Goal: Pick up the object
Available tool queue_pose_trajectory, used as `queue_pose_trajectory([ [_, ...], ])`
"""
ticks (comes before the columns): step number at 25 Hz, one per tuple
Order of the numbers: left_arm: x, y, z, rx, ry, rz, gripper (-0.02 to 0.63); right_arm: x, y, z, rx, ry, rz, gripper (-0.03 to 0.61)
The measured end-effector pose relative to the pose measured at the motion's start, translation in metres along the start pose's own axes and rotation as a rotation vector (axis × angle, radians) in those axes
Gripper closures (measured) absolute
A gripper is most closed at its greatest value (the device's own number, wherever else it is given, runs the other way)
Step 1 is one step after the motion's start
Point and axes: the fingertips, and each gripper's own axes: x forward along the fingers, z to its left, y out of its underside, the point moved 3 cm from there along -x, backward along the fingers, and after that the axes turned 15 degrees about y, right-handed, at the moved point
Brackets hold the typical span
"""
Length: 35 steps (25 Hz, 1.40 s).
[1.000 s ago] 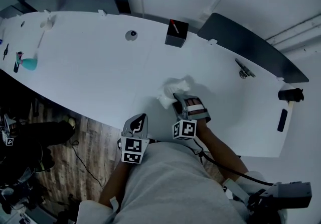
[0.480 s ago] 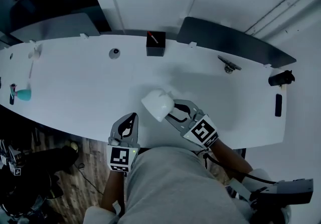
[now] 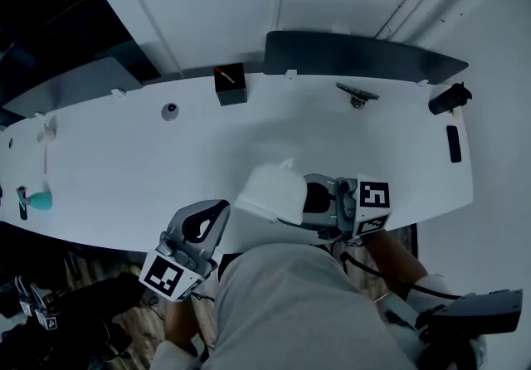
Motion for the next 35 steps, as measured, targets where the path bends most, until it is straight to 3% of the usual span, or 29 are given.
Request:
queue_pose_trajectory([
  [5,0.006,0.001,-0.013,-0.058,0.254,0.019,0.612,-0.010,0.004,0.013,-0.004,-0.042,0.008,0.449],
  [10,0.007,-0.009,-0.019,-0.060,0.331,0.072,0.603,-0.015,0.007,0.029,-0.079,-0.088,0.054,0.449],
  [12,0.011,-0.008,-0.024,-0.067,0.389,0.100,0.388,-0.014,0.010,0.034,-0.101,-0.100,0.083,0.449],
  [13,0.014,-0.006,-0.027,-0.060,0.420,0.120,0.337,-0.014,0.011,0.036,-0.109,-0.107,0.094,0.449],
  [17,0.028,0.002,-0.040,-0.028,0.502,0.171,0.294,-0.012,0.016,0.041,-0.141,-0.148,0.132,0.449],
  [21,0.041,-0.002,-0.056,-0.031,0.581,0.131,0.304,-0.011,0.020,0.045,-0.187,-0.193,0.183,0.448],
  [24,0.046,-0.001,-0.065,-0.021,0.616,0.114,0.371,-0.010,0.021,0.045,-0.233,-0.209,0.218,0.448],
  [30,0.048,0.000,-0.061,-0.104,0.591,0.003,0.400,-0.009,0.013,0.040,-0.240,-0.201,0.215,0.445],
  [35,0.045,-0.001,-0.046,-0.170,0.528,-0.128,0.416,-0.006,0.004,0.025,-0.209,-0.075,0.172,0.388],
])
